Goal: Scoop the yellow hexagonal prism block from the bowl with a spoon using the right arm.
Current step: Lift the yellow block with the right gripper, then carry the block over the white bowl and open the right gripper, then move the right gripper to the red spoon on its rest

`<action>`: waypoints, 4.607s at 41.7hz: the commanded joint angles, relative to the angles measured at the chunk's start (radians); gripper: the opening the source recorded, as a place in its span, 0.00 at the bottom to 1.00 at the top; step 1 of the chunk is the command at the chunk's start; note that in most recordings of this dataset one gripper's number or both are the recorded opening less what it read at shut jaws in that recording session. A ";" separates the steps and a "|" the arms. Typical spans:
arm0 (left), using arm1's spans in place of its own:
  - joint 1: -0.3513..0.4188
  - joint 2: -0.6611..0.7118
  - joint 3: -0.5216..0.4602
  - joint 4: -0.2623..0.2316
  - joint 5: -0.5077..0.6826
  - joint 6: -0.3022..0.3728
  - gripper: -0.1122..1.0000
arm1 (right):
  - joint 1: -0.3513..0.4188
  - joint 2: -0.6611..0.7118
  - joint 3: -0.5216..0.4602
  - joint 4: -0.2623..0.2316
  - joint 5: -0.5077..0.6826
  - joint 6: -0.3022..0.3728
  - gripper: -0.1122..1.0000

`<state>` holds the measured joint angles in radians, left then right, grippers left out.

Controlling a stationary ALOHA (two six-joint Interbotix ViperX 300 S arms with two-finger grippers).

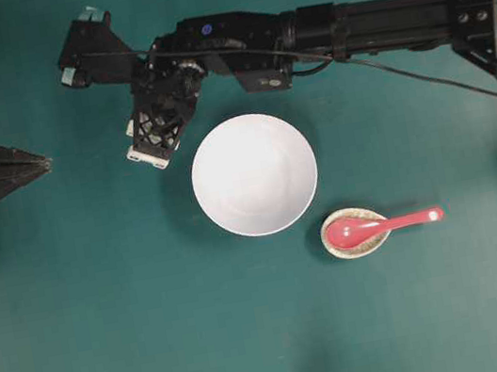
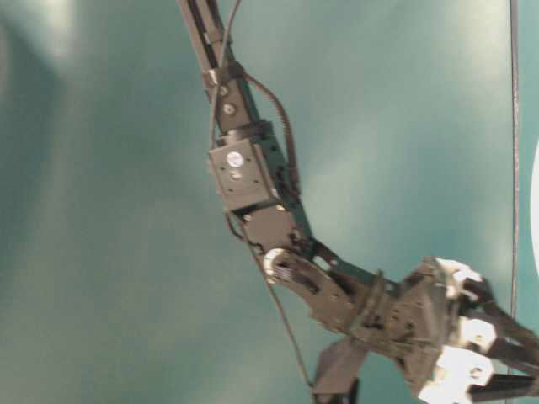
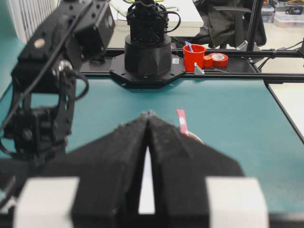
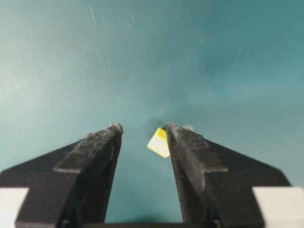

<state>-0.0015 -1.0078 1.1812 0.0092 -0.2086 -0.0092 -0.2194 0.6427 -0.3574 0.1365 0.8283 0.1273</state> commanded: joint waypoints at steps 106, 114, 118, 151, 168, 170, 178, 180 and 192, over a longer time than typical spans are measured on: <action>0.000 0.005 -0.029 0.002 0.002 -0.002 0.10 | 0.089 -0.371 0.123 -0.028 0.350 0.037 0.32; 0.000 0.005 -0.029 0.002 0.002 -0.002 0.10 | 0.101 -0.419 0.215 -0.026 0.330 0.037 0.32; 0.000 0.005 -0.029 0.002 0.002 -0.002 0.10 | 0.103 -0.442 0.258 -0.028 0.308 0.037 0.32; 0.000 0.006 -0.028 0.002 0.002 -0.002 0.10 | 0.135 -0.584 0.522 -0.025 0.041 0.029 0.57; -0.002 0.011 -0.028 0.002 0.002 -0.002 0.10 | 0.224 -0.787 0.838 -0.044 -0.360 0.012 0.57; -0.002 0.012 -0.026 0.003 0.002 -0.002 0.10 | 0.229 -0.822 0.885 -0.044 -0.423 0.012 0.57; -0.002 0.014 -0.026 0.002 0.002 -0.003 0.10 | 0.244 -0.980 1.124 -0.049 -0.729 0.012 0.57; -0.002 0.015 -0.026 0.003 0.002 -0.003 0.10 | 0.244 -1.011 1.181 -0.048 -0.796 0.012 0.57; -0.002 0.014 -0.026 0.003 0.008 -0.005 0.10 | 0.270 -1.045 1.410 -0.048 -1.091 0.012 0.57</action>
<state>-0.0015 -1.0017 1.1796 0.0107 -0.1979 -0.0138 0.0368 -0.3927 1.0201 0.0905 -0.1871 0.1396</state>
